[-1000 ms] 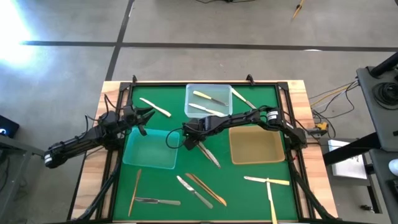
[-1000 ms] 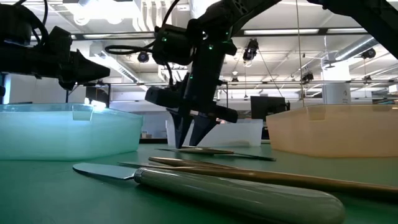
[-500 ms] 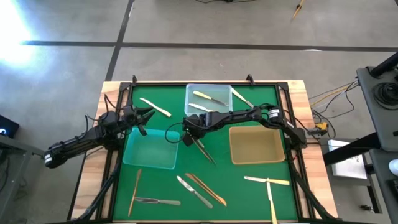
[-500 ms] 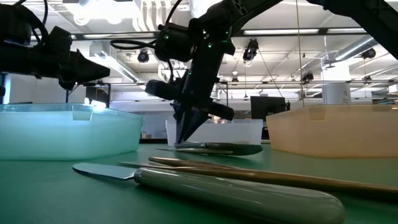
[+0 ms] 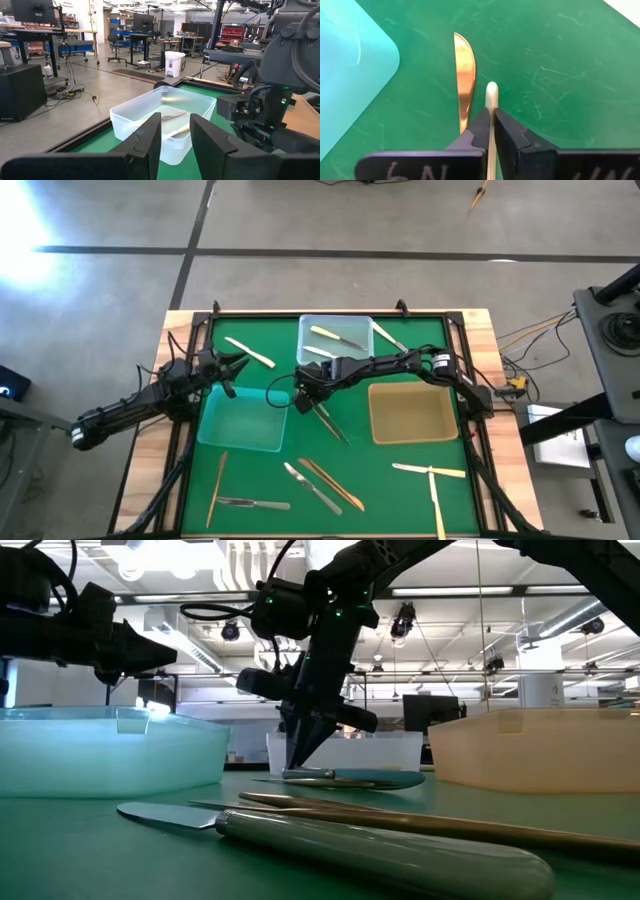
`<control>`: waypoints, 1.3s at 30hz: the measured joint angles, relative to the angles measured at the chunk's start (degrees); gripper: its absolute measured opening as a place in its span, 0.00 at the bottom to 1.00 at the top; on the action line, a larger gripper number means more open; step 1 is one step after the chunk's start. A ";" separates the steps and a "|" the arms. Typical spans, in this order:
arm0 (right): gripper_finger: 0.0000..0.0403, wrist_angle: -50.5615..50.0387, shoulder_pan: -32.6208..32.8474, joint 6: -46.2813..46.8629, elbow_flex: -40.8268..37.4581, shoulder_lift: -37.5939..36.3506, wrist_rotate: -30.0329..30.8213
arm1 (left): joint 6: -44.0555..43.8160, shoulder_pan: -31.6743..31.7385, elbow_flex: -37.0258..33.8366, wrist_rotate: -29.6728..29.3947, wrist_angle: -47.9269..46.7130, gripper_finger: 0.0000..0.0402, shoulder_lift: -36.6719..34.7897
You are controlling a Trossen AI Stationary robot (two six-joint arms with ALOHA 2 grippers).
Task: Sort silverware by color (type)
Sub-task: Put the gray knife into the orange bin
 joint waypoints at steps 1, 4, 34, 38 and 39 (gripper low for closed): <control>0.02 0.02 0.00 0.00 0.00 0.26 0.02 | 0.00 0.02 -0.02 0.00 0.00 0.22 -0.02; 0.02 0.08 0.00 -0.47 -0.01 0.63 0.09 | 0.02 0.00 -0.01 -0.01 0.00 0.22 -0.02; 0.05 2.11 -0.78 -0.83 -0.14 0.31 -1.17 | 0.02 0.02 -0.02 0.00 -0.02 0.22 -0.02; 0.05 1.67 -0.79 -1.28 -0.45 -2.07 -0.82 | 0.02 0.02 -0.02 0.00 -0.02 0.22 -0.01; 0.05 1.34 -0.80 -1.50 -0.52 -3.00 -0.76 | 0.02 0.02 -0.01 -0.01 0.00 0.22 -0.01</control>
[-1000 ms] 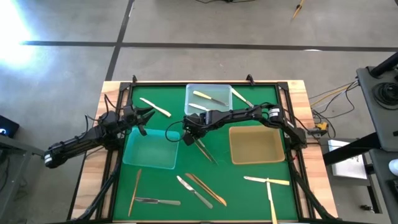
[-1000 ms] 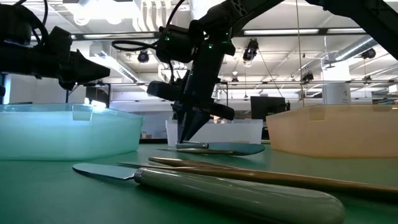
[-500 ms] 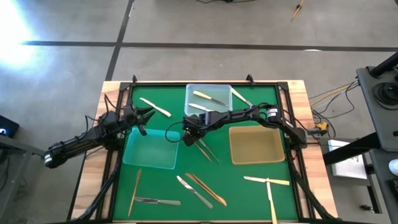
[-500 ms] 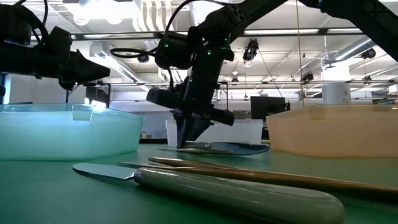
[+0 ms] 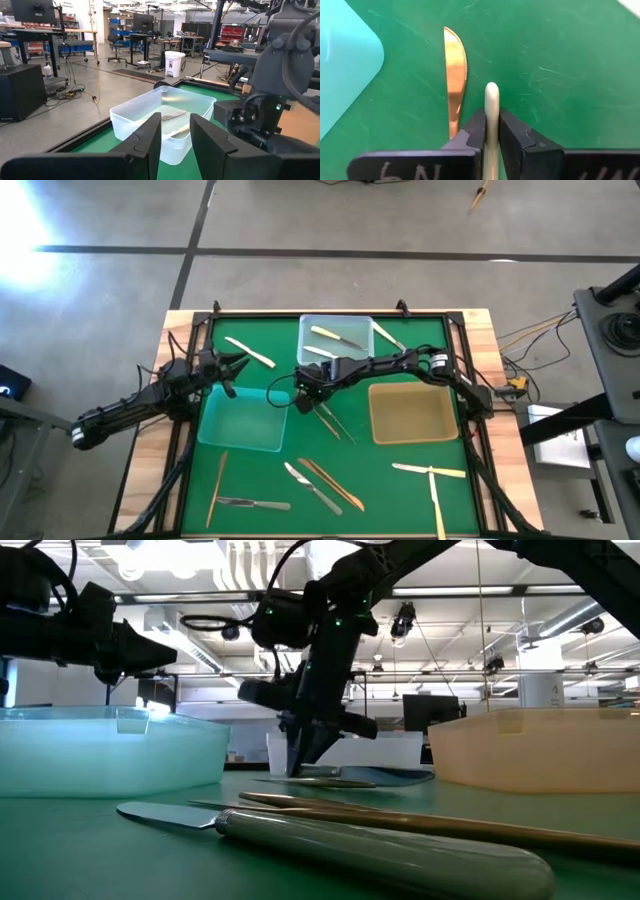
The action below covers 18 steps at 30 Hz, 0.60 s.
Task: Sort silverware by color (type)
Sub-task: Put the gray knife into the orange bin
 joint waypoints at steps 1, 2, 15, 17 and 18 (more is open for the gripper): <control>0.05 -0.06 0.00 -0.44 -0.03 -1.00 0.06 | 0.00 -0.01 -0.01 0.01 -0.01 0.22 -0.01; 0.05 0.01 0.00 -0.90 -0.02 -2.31 0.26 | 0.00 -0.01 0.00 0.01 -0.01 0.22 -0.01; 0.05 -22.49 0.45 -19.61 0.41 -21.33 -0.15 | 0.00 0.00 -0.01 0.01 0.00 0.22 -0.01; 0.05 -29.18 0.53 -19.89 0.36 -23.37 -0.01 | 0.00 -0.02 0.01 0.01 0.00 0.22 0.01; 0.05 -31.89 0.65 -19.92 0.36 -24.41 0.06 | 0.00 0.00 -0.01 -0.01 0.00 0.22 -0.01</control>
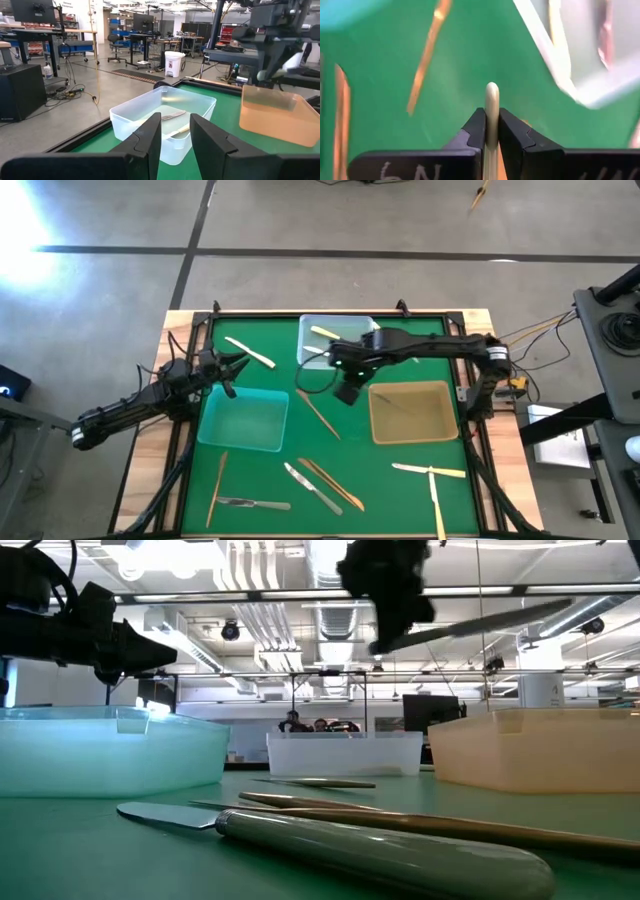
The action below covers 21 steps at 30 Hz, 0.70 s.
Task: Sort silverware by color (type)
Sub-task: Put the gray knife into the orange bin
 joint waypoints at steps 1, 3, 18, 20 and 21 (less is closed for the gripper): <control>0.05 -2.70 0.23 0.00 0.00 -0.89 -0.07 | 0.00 -0.01 0.00 0.01 -0.02 0.22 0.02; 0.05 -7.75 0.83 -0.29 -0.04 -2.44 -0.14 | 0.00 -0.01 0.00 0.01 0.00 0.22 0.00; 0.05 -5.67 5.10 -5.93 -24.87 -11.72 -0.19 | -0.02 0.00 0.00 0.02 0.00 0.22 0.00; 0.05 -1.43 5.12 -6.49 -29.50 -13.37 -0.27 | 0.00 0.00 0.00 0.00 -0.02 0.22 0.00; 0.05 0.91 5.07 -6.54 -31.52 -13.89 -0.25 | -0.01 -0.01 0.01 0.02 0.00 0.22 0.02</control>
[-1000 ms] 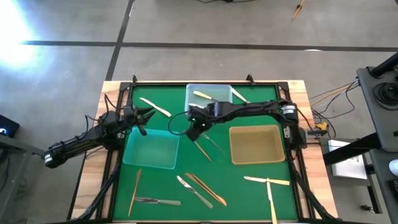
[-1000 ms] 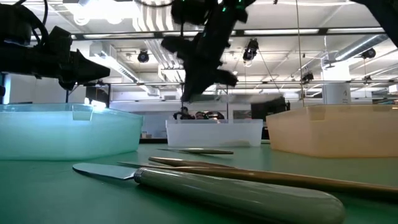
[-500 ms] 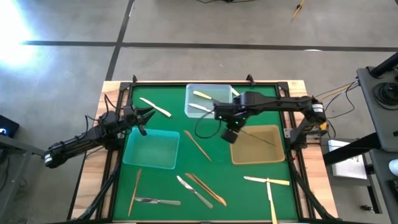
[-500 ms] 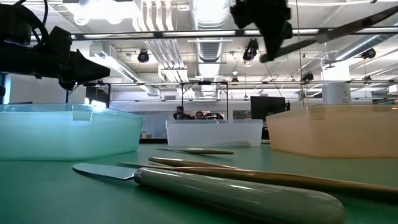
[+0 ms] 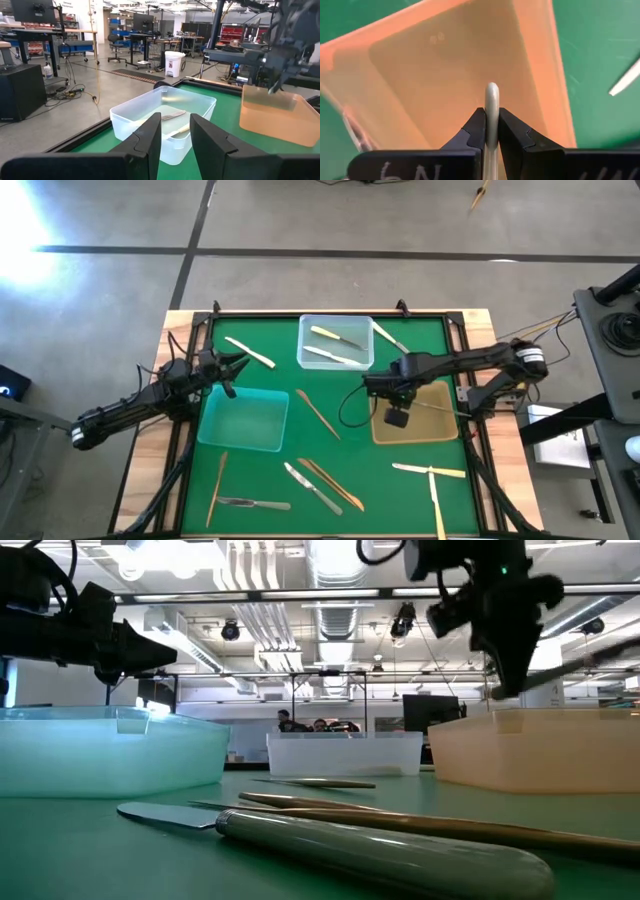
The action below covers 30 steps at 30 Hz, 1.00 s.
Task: Sort silverware by color (type)
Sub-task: Put the gray knife into the orange bin, then put the yellow knife into the transparent bin
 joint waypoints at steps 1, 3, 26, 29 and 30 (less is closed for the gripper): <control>0.05 2.56 -0.14 -0.06 -1.98 -0.49 0.03 | 0.01 -0.01 -0.01 -0.01 0.00 0.22 -0.02; 0.05 7.43 -0.31 -0.07 -5.43 -1.52 0.10 | 0.00 -0.01 0.00 -0.01 0.00 0.22 -0.01; 0.39 11.09 -0.13 4.01 -10.20 -3.72 -1.13 | 0.01 0.01 -0.01 0.00 0.00 0.22 0.00; 0.38 7.67 0.62 9.59 -8.48 -5.80 -3.77 | 0.01 -0.01 -0.01 0.00 -0.01 0.22 0.00; 0.37 6.68 0.97 12.41 -8.07 -6.61 -4.82 | 0.00 -0.01 -0.01 -0.01 0.00 0.22 -0.02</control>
